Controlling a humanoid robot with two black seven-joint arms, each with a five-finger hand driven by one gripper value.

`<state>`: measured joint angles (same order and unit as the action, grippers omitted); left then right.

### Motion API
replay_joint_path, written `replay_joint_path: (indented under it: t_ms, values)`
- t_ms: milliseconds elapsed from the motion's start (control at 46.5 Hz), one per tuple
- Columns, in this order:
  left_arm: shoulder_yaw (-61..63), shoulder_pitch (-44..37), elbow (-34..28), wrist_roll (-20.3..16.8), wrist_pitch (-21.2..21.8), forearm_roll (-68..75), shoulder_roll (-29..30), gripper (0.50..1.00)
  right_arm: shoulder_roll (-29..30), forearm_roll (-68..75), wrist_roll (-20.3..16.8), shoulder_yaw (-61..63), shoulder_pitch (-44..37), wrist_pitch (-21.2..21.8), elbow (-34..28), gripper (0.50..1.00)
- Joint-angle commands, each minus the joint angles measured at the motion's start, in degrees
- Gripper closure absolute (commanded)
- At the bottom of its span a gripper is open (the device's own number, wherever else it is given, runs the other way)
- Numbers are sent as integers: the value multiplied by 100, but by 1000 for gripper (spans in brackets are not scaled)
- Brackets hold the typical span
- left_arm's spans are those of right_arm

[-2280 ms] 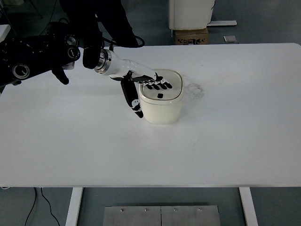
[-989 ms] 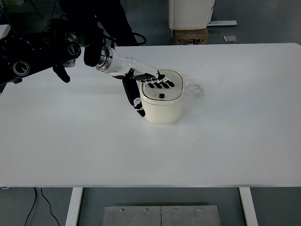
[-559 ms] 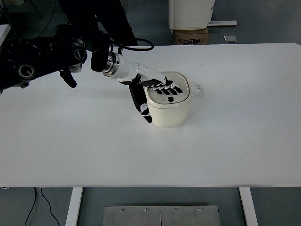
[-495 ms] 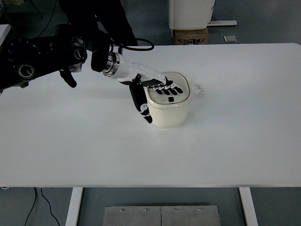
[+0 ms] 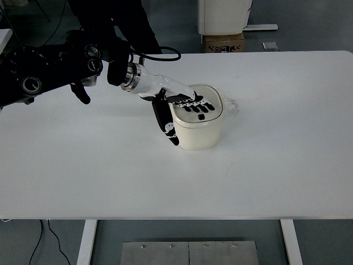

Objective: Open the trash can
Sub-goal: 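Press the left fingers on the lid's black button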

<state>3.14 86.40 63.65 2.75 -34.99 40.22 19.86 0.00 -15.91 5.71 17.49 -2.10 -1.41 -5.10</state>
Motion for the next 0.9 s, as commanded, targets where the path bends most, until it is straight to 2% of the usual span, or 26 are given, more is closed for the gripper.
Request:
replay_joint_path:
  t_ms: [0, 882]
  values:
    - [2, -36, -1, -2, -1, 21, 0, 500, 0, 0, 0, 0, -1, 0, 0, 509]
    - [11, -18, -1, -2, -1, 56, 26, 500, 0, 0, 0, 0, -1, 0, 0, 509]
